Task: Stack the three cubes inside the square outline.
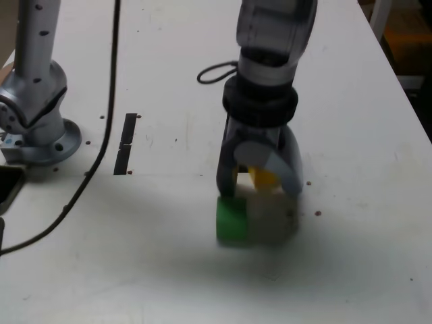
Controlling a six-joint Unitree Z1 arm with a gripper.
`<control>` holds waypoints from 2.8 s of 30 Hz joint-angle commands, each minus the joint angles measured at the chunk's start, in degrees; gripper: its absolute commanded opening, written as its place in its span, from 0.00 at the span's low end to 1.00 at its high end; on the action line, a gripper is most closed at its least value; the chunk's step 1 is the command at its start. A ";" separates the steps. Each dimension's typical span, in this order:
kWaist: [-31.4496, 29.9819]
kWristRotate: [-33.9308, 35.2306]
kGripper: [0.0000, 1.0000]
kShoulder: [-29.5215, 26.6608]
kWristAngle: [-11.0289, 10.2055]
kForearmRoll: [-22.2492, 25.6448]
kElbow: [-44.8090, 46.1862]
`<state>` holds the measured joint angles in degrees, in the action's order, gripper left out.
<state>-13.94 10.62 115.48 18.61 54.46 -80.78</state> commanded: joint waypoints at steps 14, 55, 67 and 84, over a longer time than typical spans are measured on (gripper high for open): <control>-0.08 4.33 0.83 -2.01 -6.94 -0.80 -1.02; 2.23 0.43 0.54 2.94 -6.47 -2.11 1.04; 2.21 0.19 0.21 3.29 -6.33 -5.32 1.16; -3.36 7.19 0.20 -2.27 -6.23 -1.34 0.17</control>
<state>-16.62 16.87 114.17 12.82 52.45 -79.88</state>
